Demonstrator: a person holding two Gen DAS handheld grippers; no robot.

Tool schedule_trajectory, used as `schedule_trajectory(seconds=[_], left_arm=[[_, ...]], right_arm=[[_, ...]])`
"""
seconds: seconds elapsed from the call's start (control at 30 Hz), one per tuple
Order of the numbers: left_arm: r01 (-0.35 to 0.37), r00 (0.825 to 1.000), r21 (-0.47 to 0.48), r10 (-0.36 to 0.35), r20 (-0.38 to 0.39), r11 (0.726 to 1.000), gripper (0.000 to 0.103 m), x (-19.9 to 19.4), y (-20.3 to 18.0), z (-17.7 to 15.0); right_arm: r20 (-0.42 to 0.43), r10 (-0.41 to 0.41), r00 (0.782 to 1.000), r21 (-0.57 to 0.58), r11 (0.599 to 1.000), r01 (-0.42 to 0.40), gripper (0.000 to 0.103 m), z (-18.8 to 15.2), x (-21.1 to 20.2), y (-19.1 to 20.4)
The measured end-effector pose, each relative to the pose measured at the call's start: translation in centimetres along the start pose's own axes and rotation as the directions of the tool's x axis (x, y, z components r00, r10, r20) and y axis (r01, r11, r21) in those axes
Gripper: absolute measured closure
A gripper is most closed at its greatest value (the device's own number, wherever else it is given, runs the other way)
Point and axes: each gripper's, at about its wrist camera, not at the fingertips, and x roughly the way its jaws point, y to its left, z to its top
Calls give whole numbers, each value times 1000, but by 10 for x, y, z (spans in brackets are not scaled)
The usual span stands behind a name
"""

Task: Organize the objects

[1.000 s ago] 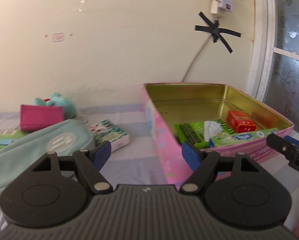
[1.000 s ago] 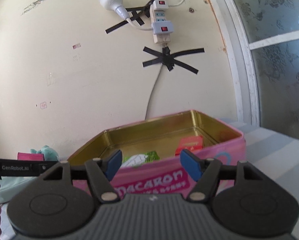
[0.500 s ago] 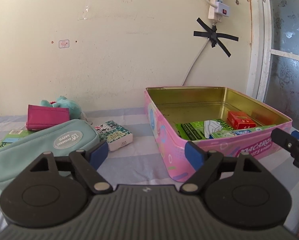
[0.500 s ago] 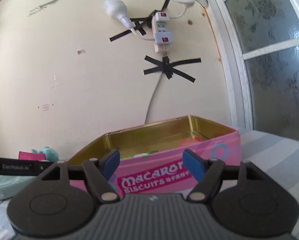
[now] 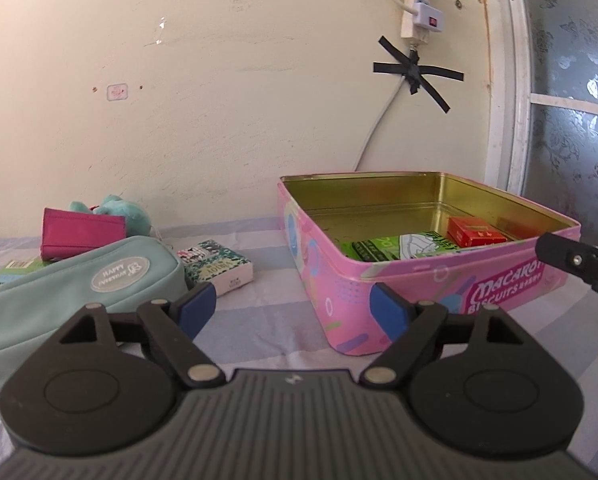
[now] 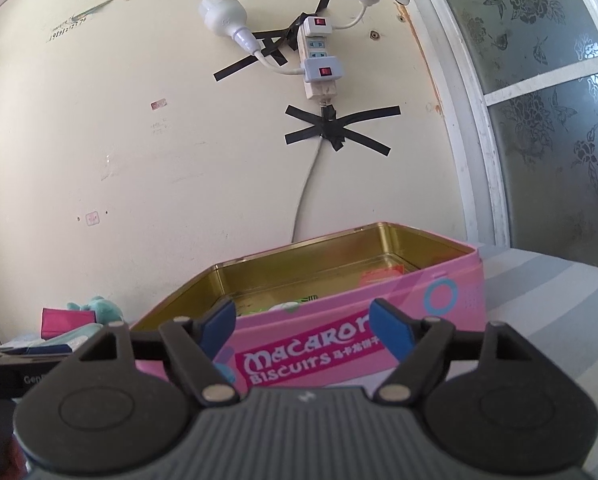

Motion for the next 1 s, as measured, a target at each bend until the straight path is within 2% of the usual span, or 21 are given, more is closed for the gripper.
schedule_trajectory(seconds=[0.1,0.2,0.6,0.87,1.0], left_arm=[[1,1000,9,-1,9,1000,17,-2,-2,-1],[3,1000,9,-4,15,1000,12,-2,-2,-1],[11,1000,-8,-11,15,1000,12,-4,0,-2],[15,1000,-83,-16,-7,996,12,-5,12,-1],[16,999,-142,-23,-46,990,12,-8,32,2]], right_arm=[[-11,0,1000,5,1000,0,27,0,2,0],[-16,-1,1000,8,1000,1,27,0,2,0],[-34,-21,999,-2,1000,21,26,0,5,1],[-58,-55,997,-36,998,53,24,0,9,6],[-60,-83,995,-75,994,79,24,0,10,12]])
